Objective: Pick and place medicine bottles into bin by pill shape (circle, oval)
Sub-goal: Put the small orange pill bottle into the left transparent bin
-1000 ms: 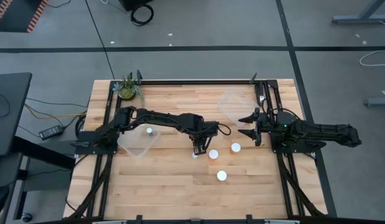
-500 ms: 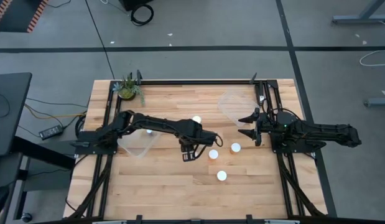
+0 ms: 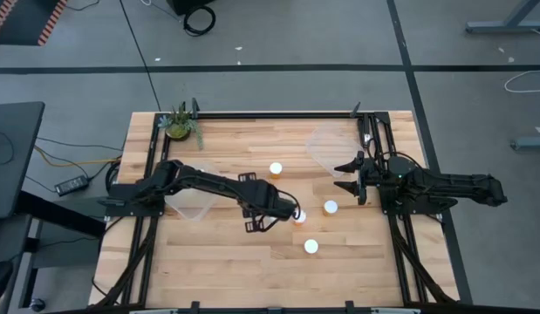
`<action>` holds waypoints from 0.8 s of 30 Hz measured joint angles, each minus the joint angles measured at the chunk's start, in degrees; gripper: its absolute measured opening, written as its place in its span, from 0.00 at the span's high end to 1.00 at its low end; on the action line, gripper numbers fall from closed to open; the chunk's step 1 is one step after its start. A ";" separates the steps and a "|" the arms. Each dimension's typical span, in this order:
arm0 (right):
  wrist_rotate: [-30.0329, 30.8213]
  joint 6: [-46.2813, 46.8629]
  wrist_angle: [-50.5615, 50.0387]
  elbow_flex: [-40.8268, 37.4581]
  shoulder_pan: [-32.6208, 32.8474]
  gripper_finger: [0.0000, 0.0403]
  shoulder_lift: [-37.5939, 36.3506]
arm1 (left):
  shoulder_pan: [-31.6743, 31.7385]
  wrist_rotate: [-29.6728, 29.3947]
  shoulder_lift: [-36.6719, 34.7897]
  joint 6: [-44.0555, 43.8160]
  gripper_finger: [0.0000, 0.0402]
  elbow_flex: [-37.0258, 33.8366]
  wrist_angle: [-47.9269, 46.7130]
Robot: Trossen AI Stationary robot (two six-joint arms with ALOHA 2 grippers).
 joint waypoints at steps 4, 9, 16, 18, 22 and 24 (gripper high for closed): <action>0.00 0.00 -0.15 -0.01 0.02 0.32 0.05 | -1.50 -2.67 -0.72 -3.24 0.66 -0.02 -2.44; 0.00 0.00 -0.38 0.00 0.00 0.32 0.07 | -3.12 -4.61 -3.06 -6.25 0.68 -0.15 -2.26; 0.00 0.00 -0.49 0.00 0.00 0.32 0.07 | -5.68 -7.08 -10.79 -15.05 0.70 -10.67 -2.33; 0.00 0.00 -0.48 0.00 0.00 0.32 0.07 | -6.38 -7.17 -14.03 -18.60 0.67 -15.52 -1.99; 0.00 0.00 -0.48 0.00 0.00 0.32 0.07 | -7.49 -7.10 -21.26 -25.90 0.66 -24.78 -0.15; 0.00 0.00 -0.48 -0.02 0.00 0.32 0.07 | -8.12 -6.76 -24.81 -29.11 0.67 -28.99 0.95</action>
